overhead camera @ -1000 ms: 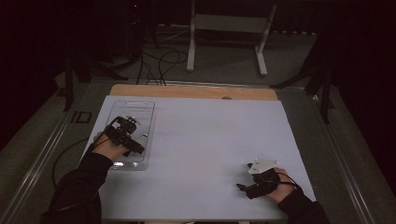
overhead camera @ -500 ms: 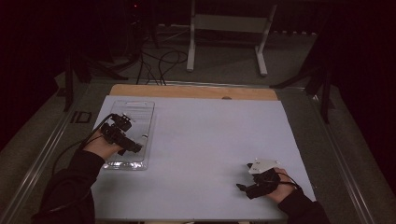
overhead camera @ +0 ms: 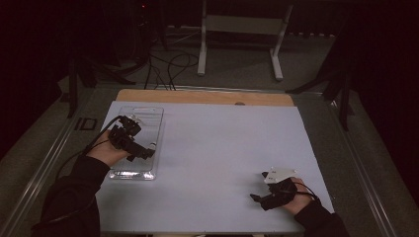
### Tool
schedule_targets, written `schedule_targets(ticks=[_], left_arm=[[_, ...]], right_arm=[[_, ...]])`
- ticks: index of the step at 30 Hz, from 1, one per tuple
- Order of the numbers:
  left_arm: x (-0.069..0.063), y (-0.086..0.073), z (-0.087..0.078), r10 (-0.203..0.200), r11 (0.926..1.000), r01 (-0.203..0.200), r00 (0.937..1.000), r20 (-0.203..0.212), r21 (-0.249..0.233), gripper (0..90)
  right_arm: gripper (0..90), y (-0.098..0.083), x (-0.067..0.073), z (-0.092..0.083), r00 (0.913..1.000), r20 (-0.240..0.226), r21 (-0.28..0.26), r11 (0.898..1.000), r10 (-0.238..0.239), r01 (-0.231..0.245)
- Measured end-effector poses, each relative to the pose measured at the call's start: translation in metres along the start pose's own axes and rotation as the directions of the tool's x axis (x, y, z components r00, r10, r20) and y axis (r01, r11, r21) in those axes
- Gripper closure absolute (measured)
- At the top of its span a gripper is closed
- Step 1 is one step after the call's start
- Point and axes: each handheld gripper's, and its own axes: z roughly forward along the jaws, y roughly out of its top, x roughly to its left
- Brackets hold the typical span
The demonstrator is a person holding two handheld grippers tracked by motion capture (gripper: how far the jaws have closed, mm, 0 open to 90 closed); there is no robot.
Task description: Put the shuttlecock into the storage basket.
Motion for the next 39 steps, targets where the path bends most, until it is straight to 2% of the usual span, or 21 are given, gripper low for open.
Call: schedule_targets(ticks=[3,5,9,13,17,23,25,31,35,39], left_arm=[[-0.004,0.004,-0.003,0.020,0.9997,-0.020,0.9996,0.019,-0.017,0.0],[-0.007,0.006,-0.004,0.033,0.9990,-0.032,0.9993,0.018,-0.031,0.0],[-0.011,0.010,-0.005,0.044,0.9981,-0.042,0.9985,0.034,-0.044,0.0],[-0.016,0.013,-0.006,0.071,0.9957,-0.068,0.9965,0.044,-0.063,0.0],[-0.021,0.017,-0.008,0.091,0.9933,-0.085,0.9932,0.073,-0.079,0.0],[-0.029,0.024,-0.008,0.140,0.9848,-0.127,0.9847,0.104,-0.119,0.0],[-0.032,0.026,-0.009,0.158,0.9808,-0.144,0.9820,0.103,-0.131,0.0],[-0.041,0.034,-0.011,0.188,0.9713,-0.165,0.9730,0.133,-0.172,0.0],[-0.051,0.041,-0.010,0.234,0.9585,-0.203,0.9613,0.146,-0.200,0.0],[-0.059,0.046,-0.008,0.260,0.9507,-0.221,0.9509,0.169,-0.217,0.0]], right_arm=[[11.0,-0.001,0.000,0.000,1.0000,-0.004,0.003,1.000,-0.001,0.001],[10.6,-0.001,0.000,0.001,1.0000,-0.002,0.006,1.000,-0.002,0.002],[9.4,0.000,0.000,0.001,0.9999,0.011,-0.003,1.000,-0.010,0.010],[9.3,-0.001,-0.001,0.000,0.9998,0.017,-0.009,1.000,-0.006,0.007],[8.8,-0.001,-0.002,0.000,0.9997,0.025,-0.015,1.000,-0.006,0.007],[8.8,0.000,-0.002,-0.001,0.9997,0.023,-0.019,1.000,-0.003,0.003],[8.9,0.000,-0.003,-0.002,0.9996,0.028,-0.026,1.000,-0.005,0.006],[8.9,-0.001,-0.004,-0.002,0.9996,0.030,-0.032,0.999,-0.003,0.004],[8.9,-0.001,-0.004,-0.003,0.9994,0.033,-0.031,1.000,0.000,0.001],[8.9,-0.001,-0.004,-0.003,0.9994,0.033,-0.031,1.000,-0.001,0.002]])
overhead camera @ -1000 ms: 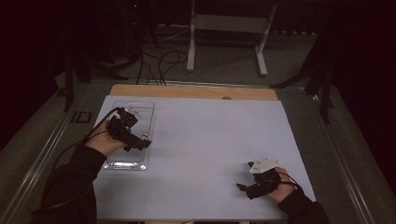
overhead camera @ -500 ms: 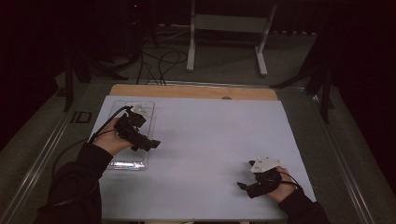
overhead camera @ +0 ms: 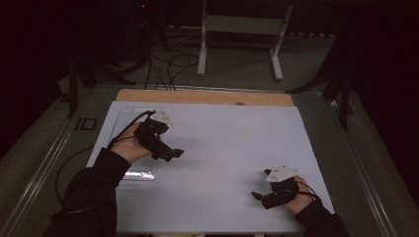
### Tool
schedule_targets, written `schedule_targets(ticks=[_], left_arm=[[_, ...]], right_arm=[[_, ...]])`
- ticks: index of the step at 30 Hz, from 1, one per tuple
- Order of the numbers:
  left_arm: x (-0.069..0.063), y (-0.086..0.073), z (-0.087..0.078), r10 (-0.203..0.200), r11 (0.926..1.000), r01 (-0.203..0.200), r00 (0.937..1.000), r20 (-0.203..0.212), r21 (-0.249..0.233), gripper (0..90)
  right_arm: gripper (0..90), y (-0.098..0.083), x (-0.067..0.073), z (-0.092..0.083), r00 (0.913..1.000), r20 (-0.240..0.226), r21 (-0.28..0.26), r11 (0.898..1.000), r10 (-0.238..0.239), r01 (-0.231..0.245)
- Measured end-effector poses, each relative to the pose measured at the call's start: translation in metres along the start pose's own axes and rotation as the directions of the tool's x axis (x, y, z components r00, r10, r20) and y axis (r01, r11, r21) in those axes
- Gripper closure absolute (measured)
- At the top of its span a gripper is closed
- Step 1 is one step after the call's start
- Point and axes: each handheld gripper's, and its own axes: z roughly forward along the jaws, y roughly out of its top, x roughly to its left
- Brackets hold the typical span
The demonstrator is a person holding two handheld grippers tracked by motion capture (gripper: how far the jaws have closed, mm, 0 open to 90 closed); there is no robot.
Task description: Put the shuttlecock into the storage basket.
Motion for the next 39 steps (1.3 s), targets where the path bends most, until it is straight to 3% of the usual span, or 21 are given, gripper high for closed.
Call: schedule_targets(ticks=[11,16,20,31,39], left_arm=[[-0.013,0.012,0.011,0.049,0.9985,-0.048,0.9976,0.048,-0.027,0.0],[-0.024,0.017,0.017,0.095,0.9942,-0.092,0.9932,0.067,-0.056,0.0],[-0.029,0.019,0.022,0.117,0.9923,-0.113,0.9895,0.084,-0.049,0.0],[-0.040,0.017,0.037,0.169,0.9848,-0.164,0.9802,0.102,-0.057,0.0],[-0.047,0.012,0.044,0.180,0.9833,-0.175,0.9773,0.112,-0.051,0.0]], right_arm=[[8.9,0.000,0.000,0.000,1.0000,0.002,0.003,1.000,-0.001,0.001],[8.9,0.000,0.001,0.001,1.0000,0.001,0.004,1.000,0.000,0.000],[8.9,0.000,0.001,0.001,1.0000,-0.001,0.001,1.000,-0.008,0.008],[8.9,0.000,0.001,0.001,1.0000,-0.008,0.004,1.000,0.001,-0.001],[8.9,0.000,0.002,0.001,1.0000,-0.008,0.002,1.000,-0.003,0.003]])
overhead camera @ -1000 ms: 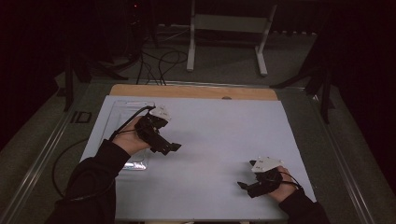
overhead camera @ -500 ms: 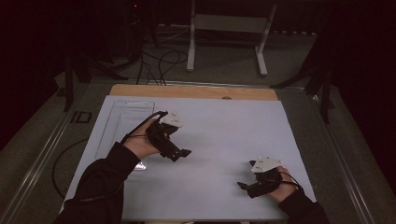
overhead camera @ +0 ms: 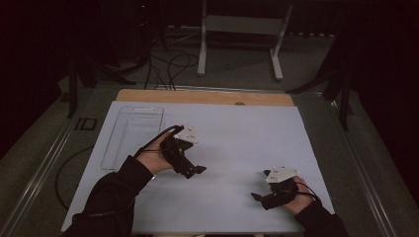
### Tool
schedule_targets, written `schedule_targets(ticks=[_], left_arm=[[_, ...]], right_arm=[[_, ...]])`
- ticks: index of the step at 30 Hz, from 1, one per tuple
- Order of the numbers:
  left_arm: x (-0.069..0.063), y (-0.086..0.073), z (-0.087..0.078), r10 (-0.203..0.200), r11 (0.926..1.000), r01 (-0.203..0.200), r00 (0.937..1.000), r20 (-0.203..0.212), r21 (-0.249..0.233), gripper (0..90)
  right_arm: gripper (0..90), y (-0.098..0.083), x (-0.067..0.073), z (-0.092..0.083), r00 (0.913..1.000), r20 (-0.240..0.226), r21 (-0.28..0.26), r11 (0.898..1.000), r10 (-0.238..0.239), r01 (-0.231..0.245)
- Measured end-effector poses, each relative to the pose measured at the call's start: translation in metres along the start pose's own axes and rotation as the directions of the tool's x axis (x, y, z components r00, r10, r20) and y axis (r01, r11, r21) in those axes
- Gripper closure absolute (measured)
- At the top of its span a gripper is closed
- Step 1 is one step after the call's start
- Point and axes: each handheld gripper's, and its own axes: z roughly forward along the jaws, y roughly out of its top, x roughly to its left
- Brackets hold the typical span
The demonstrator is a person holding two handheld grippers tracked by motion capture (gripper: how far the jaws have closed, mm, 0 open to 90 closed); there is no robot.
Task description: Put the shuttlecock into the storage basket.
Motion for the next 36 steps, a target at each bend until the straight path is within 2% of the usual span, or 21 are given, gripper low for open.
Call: schedule_targets(ticks=[12,24,30,33,36], left_arm=[[-0.012,-0.014,0.011,0.002,1.0000,-0.002,0.9998,0.018,0.005,0.0],[-0.025,-0.039,0.018,0.011,0.9997,-0.011,0.9999,-0.002,0.024,0.0],[-0.031,-0.058,0.023,-0.016,0.9994,0.016,0.9998,0.010,0.030,0.0],[-0.035,-0.064,0.025,-0.010,0.9994,0.010,0.9999,0.012,0.034,0.0],[-0.039,-0.072,0.028,-0.022,0.9991,0.021,0.9996,0.016,0.036,0.0]], right_arm=[[8.9,0.001,0.001,0.001,0.9999,-0.010,-0.003,1.000,-0.003,0.003],[8.9,0.001,0.002,0.000,0.9999,-0.009,-0.012,1.000,-0.004,0.004],[8.9,0.002,0.003,0.000,0.9999,-0.010,-0.010,1.000,-0.007,0.007],[8.9,0.002,0.003,0.000,0.9999,-0.008,-0.009,1.000,-0.010,0.010],[8.9,0.001,0.003,0.000,0.9999,-0.008,-0.010,1.000,-0.010,0.010]])
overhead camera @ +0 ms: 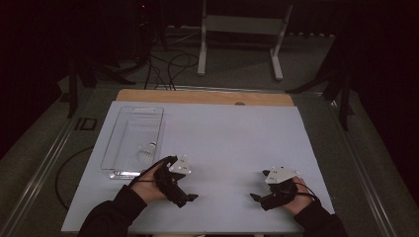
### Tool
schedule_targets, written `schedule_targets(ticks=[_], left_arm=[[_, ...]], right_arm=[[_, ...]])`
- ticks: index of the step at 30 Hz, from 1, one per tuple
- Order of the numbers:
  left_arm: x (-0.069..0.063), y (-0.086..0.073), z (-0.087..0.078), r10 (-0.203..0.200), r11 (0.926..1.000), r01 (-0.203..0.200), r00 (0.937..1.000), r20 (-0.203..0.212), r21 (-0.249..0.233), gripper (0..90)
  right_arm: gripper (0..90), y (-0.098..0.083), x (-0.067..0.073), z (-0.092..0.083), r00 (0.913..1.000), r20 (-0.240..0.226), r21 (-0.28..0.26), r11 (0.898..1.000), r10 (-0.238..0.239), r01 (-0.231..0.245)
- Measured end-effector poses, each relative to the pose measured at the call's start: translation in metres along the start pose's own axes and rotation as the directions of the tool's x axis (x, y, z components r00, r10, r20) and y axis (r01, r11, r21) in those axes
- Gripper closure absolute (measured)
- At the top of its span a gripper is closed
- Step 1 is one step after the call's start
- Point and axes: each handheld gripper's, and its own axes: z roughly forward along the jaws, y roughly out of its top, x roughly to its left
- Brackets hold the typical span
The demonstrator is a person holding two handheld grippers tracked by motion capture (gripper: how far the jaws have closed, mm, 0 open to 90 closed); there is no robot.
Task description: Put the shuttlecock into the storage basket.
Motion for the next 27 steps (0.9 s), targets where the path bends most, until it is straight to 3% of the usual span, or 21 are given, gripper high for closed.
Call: schedule_targets(ticks=[4,17,27], left_arm=[[-0.002,-0.006,0.001,0.001,0.9999,-0.001,1.0000,-0.004,0.014,0.0],[-0.007,-0.044,-0.012,-0.055,0.9985,0.055,0.9983,-0.016,-0.006,0.2],[-0.013,-0.062,-0.021,-0.049,0.9987,0.049,0.9988,-0.010,-0.012,0.2]], right_arm=[[8.9,0.000,0.000,0.000,1.0000,0.000,-0.003,1.000,-0.001,0.001],[8.9,0.000,0.001,0.000,1.0000,0.001,-0.003,1.000,-0.005,0.005],[8.9,0.001,0.002,0.001,1.0000,-0.004,0.001,1.000,-0.008,0.008]])
